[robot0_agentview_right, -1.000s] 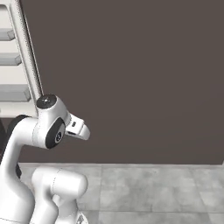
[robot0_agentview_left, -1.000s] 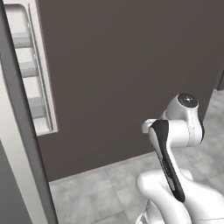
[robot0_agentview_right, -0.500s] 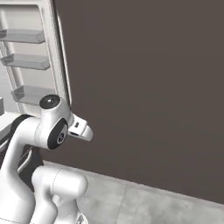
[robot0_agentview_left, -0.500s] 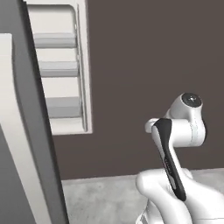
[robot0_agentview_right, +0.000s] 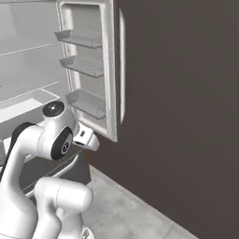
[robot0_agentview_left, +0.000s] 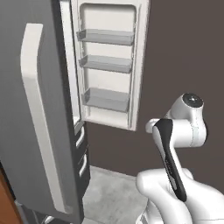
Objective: Pick the egg and butter from the fridge and place them by the bowl for mixing.
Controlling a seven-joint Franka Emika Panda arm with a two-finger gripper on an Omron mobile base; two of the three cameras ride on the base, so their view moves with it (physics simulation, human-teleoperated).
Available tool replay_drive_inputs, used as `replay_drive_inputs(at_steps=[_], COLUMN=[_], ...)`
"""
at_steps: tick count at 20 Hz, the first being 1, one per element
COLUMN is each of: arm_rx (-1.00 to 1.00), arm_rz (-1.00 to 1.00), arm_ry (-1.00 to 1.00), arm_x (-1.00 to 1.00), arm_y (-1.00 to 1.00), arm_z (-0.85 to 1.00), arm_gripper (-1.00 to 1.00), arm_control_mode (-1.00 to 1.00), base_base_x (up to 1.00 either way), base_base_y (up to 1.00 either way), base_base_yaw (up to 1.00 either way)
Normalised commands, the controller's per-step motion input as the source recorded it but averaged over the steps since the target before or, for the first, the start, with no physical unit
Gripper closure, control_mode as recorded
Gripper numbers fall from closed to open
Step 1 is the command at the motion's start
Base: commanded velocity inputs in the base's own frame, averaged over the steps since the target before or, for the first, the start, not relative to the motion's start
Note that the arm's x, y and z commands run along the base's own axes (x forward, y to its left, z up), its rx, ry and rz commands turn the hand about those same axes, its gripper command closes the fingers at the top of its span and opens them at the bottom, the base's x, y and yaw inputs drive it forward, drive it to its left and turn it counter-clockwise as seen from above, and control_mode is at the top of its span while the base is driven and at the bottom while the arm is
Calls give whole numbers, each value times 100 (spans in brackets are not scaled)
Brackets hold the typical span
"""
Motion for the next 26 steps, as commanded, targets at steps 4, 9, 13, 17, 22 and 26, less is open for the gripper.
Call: replay_drive_inputs(at_steps=[4,9,13,17,22,26], arm_rx=[0,0,0,0,0,0], arm_rz=[0,0,0,0,0,0], arm_ry=[0,0,0,0,0,0], arm_x=[0,0,0,0,0,0], arm_y=[0,0,0,0,0,0], arm_z=[0,0,0,0,0,0], arm_gripper=[-100,-100,-100,-100,-100,-100], arm_control_mode=[100,100,100,100,100,100], base_base_x=[44,39,39,45,56,51], base_base_y=[-7,-6,-4,-2,-17,-32], base_base_yaw=[46,54,60,62,39,22])
